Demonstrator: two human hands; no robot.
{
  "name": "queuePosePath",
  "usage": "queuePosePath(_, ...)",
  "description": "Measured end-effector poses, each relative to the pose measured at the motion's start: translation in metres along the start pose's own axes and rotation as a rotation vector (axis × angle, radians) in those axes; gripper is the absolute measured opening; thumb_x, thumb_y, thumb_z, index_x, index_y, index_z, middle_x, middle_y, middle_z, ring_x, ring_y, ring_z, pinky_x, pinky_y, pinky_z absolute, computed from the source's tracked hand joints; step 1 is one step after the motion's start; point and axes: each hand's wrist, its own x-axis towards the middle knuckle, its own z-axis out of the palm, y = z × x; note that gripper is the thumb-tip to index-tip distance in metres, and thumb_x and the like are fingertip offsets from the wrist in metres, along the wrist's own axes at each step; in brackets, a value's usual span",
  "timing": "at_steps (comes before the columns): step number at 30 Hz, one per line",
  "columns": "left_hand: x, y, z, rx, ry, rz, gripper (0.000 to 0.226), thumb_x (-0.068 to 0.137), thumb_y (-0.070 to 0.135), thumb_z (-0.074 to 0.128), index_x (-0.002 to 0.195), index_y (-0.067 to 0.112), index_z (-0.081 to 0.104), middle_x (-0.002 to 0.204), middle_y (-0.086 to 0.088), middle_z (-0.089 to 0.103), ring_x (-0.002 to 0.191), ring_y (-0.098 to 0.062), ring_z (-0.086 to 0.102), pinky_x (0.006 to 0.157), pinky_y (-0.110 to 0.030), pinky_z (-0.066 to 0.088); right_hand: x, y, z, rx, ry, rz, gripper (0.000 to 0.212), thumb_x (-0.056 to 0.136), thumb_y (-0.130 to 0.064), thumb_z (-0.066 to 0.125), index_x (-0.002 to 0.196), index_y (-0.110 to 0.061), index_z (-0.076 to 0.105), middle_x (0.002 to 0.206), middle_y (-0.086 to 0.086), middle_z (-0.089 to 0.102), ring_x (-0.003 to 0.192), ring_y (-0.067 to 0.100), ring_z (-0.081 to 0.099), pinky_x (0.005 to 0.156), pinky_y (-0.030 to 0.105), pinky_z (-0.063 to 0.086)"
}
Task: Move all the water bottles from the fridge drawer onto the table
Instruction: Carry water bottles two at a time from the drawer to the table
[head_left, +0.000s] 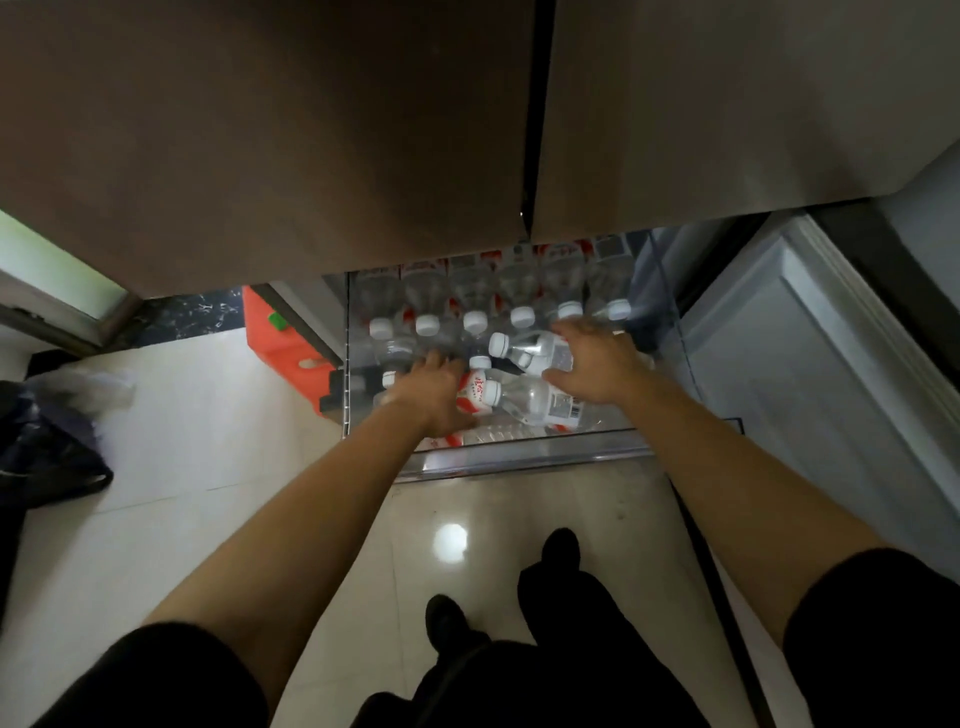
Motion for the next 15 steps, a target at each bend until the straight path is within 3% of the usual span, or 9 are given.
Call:
queuePosePath(3,0.019,0.006,0.002,0.114,0.000,0.010,0.084,0.076,0.066,0.067,0.143,0.027,0.038,0.147,-0.012,0.031,0.137,-0.035,0.029,0.111,-0.051,0.034,0.018,0.011,-0.002,0.025,-0.144,-0.024,0.078,0.089,-0.049,0.064,0.154,-0.030,0.026,0.162,0.006,0.028,0.147,0.032,0.027,0.117,0.051,0.020)
queuePosePath(6,0.022,0.002,0.001,0.177,0.024,0.014,0.083,0.071,0.069,0.069,0.139,0.028,0.044,0.144,-0.012,0.032,0.135,-0.034,0.029,0.110,-0.051,0.034,0.020,0.011,-0.002,0.059,-0.173,-0.013,0.086,0.085,-0.057,0.064,0.156,-0.033,0.022,0.165,0.003,0.017,0.150,0.032,0.019,0.118,0.050,0.017)
queuePosePath(9,0.024,0.001,0.002,0.220,0.021,0.026,0.082,0.070,0.068,0.070,0.137,0.028,0.048,0.143,-0.011,0.033,0.134,-0.034,0.029,0.111,-0.051,0.032,0.020,0.005,0.004,0.051,-0.115,-0.005,0.094,0.075,-0.077,0.062,0.152,-0.033,0.030,0.161,0.006,0.026,0.146,0.034,0.028,0.116,0.050,0.027)
queuePosePath(15,0.019,0.005,0.001,0.210,0.043,0.008,0.074,0.071,0.063,0.070,0.134,0.029,0.053,0.138,-0.006,0.046,0.130,-0.031,0.035,0.105,-0.046,0.040,0.015,-0.004,0.001,0.052,-0.063,-0.031,0.086,0.078,-0.075,0.061,0.145,-0.025,0.041,0.149,0.008,0.046,0.132,0.033,0.047,0.106,0.047,0.040)
